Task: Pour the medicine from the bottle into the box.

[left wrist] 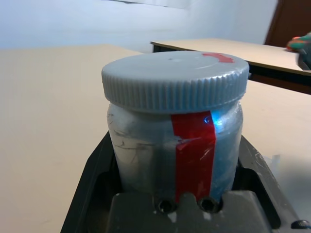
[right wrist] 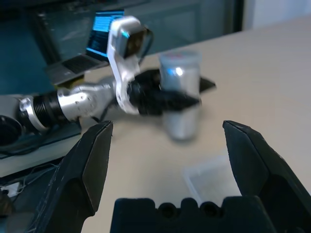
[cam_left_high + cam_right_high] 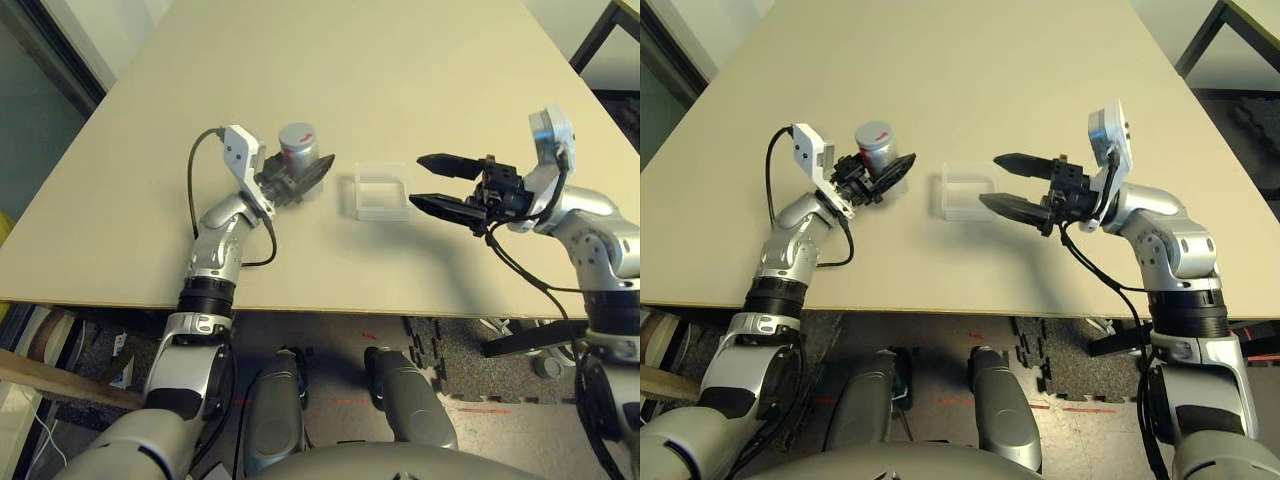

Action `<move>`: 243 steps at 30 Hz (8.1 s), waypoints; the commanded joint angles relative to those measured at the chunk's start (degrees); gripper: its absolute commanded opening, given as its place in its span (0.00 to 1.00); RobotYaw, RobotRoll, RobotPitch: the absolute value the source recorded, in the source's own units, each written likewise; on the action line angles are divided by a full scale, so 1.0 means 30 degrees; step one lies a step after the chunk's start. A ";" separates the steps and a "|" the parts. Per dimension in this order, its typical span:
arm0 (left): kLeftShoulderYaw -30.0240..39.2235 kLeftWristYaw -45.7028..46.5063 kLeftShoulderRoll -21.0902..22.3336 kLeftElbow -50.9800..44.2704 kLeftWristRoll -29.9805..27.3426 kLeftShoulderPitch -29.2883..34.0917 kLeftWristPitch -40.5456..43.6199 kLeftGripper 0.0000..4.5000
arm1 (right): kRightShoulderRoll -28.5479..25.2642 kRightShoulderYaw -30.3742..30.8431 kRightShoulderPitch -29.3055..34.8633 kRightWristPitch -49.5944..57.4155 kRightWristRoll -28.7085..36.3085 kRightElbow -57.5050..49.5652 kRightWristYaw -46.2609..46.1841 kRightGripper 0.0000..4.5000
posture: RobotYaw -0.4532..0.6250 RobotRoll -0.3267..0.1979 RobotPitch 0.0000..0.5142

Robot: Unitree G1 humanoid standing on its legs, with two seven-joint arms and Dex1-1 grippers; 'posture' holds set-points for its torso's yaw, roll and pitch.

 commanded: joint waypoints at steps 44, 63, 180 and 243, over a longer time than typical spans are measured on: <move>-0.1664 -0.4512 -0.1005 0.5465 0.1207 -0.4448 -0.2016 0.60 | 0.3131 0.2349 -0.5167 -0.2371 -0.4071 0.5155 -0.0443 0.79 | 0.18 0.62 0.27; -0.1696 -0.5026 -0.1188 0.5261 0.1062 -0.4559 -0.1523 0.60 | 0.3149 0.2616 -0.5615 -0.2993 -0.2742 0.5006 0.3539 0.58 | 0.17 0.62 0.28; -0.2151 -0.5382 -0.1065 0.4333 0.1083 -0.4002 -0.1641 0.60 | 0.2304 0.1425 -0.5713 -0.3628 -0.3494 0.6524 0.3129 1.00 | 0.17 0.62 0.25; -0.2288 -0.5287 -0.1271 0.4303 0.1055 -0.4003 -0.1658 0.60 | 0.1259 0.1156 -0.5946 -0.5864 -0.4820 0.9627 0.2248 1.00 | 0.16 0.62 0.25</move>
